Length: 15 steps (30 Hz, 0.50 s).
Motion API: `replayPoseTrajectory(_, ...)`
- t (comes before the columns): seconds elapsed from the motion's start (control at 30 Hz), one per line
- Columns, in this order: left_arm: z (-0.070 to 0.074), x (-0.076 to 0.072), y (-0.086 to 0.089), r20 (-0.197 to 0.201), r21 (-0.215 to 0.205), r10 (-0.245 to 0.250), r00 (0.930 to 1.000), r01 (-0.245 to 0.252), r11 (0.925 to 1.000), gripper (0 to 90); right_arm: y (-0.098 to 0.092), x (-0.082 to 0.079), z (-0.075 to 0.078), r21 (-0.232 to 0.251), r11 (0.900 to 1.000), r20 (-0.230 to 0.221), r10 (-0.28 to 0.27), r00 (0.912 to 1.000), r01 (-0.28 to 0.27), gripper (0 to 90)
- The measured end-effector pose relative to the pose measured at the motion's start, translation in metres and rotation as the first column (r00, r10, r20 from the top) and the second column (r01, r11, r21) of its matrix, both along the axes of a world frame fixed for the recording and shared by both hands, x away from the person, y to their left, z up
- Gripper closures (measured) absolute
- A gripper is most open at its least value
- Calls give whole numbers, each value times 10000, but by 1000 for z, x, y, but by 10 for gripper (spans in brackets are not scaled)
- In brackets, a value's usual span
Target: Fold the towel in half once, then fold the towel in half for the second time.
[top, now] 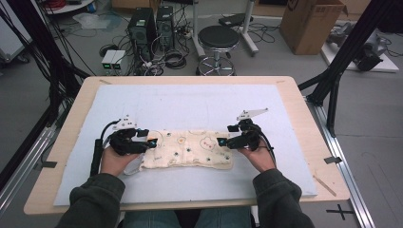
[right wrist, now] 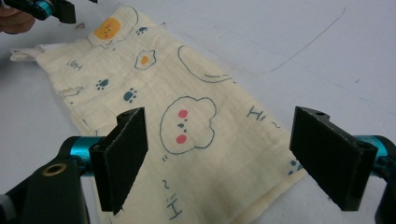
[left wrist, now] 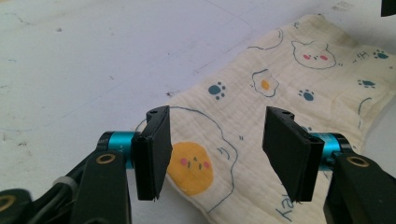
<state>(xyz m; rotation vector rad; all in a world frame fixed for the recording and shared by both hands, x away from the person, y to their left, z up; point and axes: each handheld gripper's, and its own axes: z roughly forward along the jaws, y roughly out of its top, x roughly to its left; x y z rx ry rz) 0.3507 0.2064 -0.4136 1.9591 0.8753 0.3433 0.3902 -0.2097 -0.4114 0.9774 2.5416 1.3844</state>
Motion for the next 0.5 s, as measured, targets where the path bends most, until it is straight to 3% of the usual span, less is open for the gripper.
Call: replayPoseTrajectory(0.5,-1,4,1,-101,-23,199,9998,-199,9998,397,-3,3,-1,-214,9998,-126,-61,9999,59,201)
